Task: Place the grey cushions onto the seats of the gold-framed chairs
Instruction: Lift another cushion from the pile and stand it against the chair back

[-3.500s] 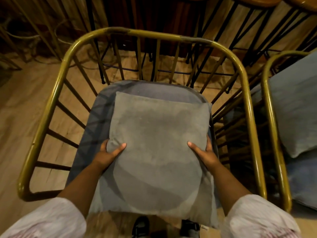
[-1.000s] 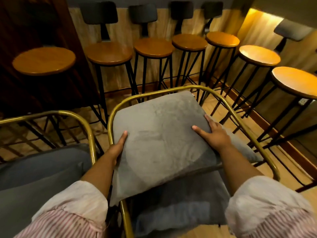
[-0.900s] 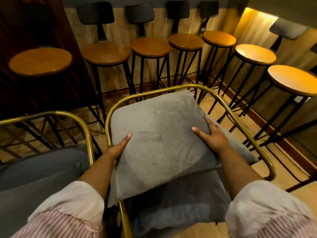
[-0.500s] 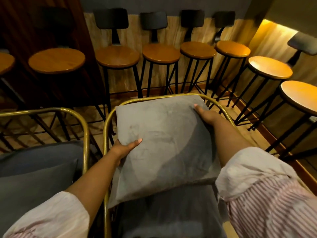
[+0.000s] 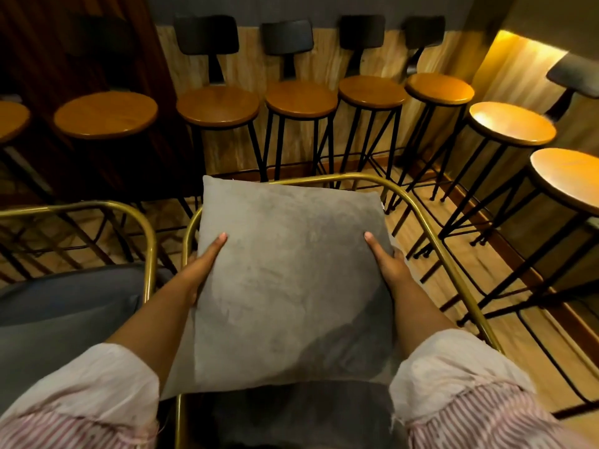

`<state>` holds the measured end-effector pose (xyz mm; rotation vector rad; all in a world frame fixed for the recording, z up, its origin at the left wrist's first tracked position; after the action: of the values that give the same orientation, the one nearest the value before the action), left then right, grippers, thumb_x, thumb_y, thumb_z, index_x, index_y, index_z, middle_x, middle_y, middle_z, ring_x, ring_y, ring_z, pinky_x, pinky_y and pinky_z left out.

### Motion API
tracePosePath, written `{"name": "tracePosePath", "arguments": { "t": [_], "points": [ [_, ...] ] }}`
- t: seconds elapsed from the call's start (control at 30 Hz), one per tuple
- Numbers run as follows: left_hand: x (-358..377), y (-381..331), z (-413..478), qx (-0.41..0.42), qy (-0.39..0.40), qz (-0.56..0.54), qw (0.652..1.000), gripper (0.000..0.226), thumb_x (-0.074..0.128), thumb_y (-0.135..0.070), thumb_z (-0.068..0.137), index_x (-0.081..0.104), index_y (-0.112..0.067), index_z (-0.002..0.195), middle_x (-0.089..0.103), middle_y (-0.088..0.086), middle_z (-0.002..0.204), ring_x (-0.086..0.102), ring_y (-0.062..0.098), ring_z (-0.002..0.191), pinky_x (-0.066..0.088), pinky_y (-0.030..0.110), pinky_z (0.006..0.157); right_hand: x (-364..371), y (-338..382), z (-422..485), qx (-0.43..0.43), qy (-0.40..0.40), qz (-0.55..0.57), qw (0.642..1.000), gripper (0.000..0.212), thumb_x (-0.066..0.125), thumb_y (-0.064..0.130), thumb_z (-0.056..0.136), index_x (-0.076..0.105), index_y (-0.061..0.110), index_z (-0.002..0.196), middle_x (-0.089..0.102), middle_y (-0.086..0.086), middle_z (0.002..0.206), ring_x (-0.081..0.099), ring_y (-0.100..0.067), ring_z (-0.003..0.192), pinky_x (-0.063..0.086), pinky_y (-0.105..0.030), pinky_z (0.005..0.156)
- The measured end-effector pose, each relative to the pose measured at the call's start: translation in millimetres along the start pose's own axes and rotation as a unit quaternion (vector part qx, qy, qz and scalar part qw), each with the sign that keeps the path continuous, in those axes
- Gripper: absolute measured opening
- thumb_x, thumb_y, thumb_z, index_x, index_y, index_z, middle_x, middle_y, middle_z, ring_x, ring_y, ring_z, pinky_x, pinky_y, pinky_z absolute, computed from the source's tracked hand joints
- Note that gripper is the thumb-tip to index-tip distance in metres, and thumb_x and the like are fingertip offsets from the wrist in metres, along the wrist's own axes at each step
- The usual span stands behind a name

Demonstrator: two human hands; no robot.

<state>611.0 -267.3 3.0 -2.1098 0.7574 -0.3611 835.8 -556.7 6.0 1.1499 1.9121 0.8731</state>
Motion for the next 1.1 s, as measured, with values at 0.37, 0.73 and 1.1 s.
{"name": "tracePosePath", "arguments": {
  "t": [0.37, 0.73, 1.1],
  "points": [
    [-20.2, -63.4, -63.5, 0.095, -0.026, -0.033, 0.995, 0.113, 0.075, -0.07, 0.052, 0.033, -0.02, 0.144, 0.054, 0.001, 0.134, 0.059, 0.03, 0.115, 0.05, 0.04, 0.091, 0.5, 61.0, -43.8, -0.076, 0.028, 0.043, 0.996, 0.111, 0.071, 0.075, 0.052, 0.037, 0.022, 0.144, 0.05, -0.009, 0.141, 0.052, -0.033, 0.122, 0.044, -0.044, 0.098],
    [-161.7, -87.3, -109.5, 0.126, -0.12, -0.066, 0.983, 0.095, 0.066, -0.059, 0.072, 0.027, -0.016, 0.148, 0.05, 0.01, 0.139, 0.054, 0.033, 0.116, 0.044, 0.04, 0.084, 132.6, 122.7, -109.8, -0.155, 0.14, 0.035, 0.977, 0.113, 0.073, 0.076, 0.047, 0.042, 0.021, 0.141, 0.054, -0.002, 0.138, 0.056, -0.028, 0.119, 0.047, -0.043, 0.1],
    [-437.7, -76.6, -68.8, 0.098, -0.168, -0.003, 0.981, 0.14, 0.058, -0.092, 0.031, 0.025, -0.023, 0.149, 0.044, 0.008, 0.148, 0.047, 0.034, 0.129, 0.034, 0.05, 0.11, 389.7, 119.8, -197.8, -0.182, 0.197, 0.015, 0.963, 0.098, 0.072, 0.072, 0.056, 0.048, 0.022, 0.136, 0.059, -0.002, 0.13, 0.059, -0.025, 0.113, 0.049, -0.039, 0.092]
  ]
}}
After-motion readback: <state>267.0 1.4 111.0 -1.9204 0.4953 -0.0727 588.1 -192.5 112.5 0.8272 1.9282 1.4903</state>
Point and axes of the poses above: each hand's wrist, its own z-axis towards the middle knuckle, its own x-axis out of the palm, y = z × x, the point moved 4 cm from there along z, towards the middle knuckle
